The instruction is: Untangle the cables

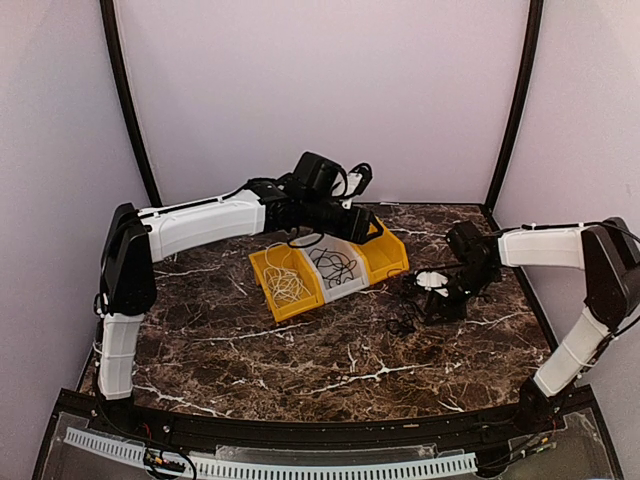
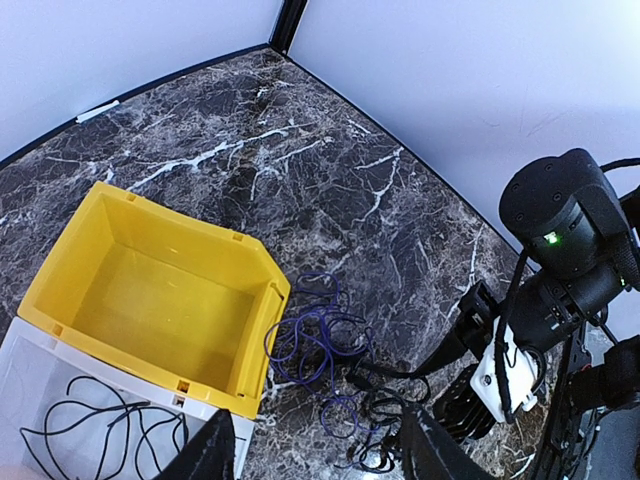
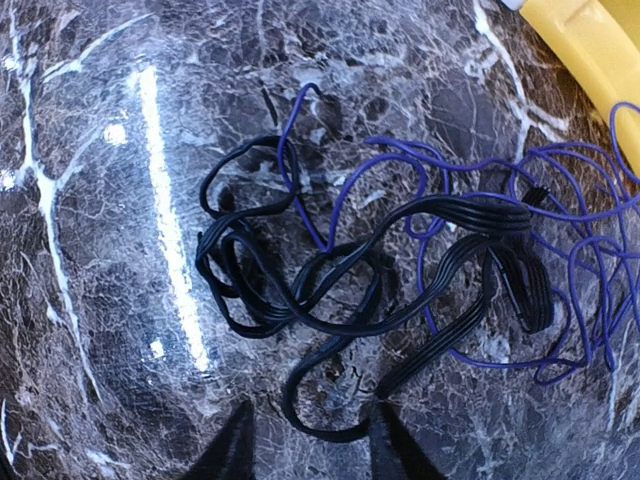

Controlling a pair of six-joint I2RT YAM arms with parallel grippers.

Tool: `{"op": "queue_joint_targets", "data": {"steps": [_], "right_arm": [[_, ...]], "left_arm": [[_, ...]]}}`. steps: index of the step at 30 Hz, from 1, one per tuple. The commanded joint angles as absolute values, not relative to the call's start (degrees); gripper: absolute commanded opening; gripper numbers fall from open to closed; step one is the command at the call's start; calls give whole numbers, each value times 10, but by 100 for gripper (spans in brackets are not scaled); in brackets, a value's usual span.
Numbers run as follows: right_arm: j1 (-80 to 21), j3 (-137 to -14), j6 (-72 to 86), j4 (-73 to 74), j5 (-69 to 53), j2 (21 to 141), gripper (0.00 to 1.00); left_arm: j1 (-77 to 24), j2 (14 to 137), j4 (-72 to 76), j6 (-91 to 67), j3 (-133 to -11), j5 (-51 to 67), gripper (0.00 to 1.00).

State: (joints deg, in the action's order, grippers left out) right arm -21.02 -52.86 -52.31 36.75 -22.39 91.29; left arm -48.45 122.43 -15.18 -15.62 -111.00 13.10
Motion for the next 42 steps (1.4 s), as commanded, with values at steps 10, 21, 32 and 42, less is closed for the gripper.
{"op": "queue_joint_targets", "data": {"steps": [10,21,32,42], "right_arm": [[-214,-547,-516,402,-232,897,0],[-247,-523,-546,401,-162,831,37],[-308,-481,-593,325,-7,866,46],[-312,-486,-570,275,-15,896,44]], "left_arm": [[-487,1187,-100,-160,-1077,159,54],[-489,1187,-84,-164,-1056,171,54],[-490,1184,-89,-165,-1051,171,54],[-490,1184,-82,-164,-1045,172,53]]}}
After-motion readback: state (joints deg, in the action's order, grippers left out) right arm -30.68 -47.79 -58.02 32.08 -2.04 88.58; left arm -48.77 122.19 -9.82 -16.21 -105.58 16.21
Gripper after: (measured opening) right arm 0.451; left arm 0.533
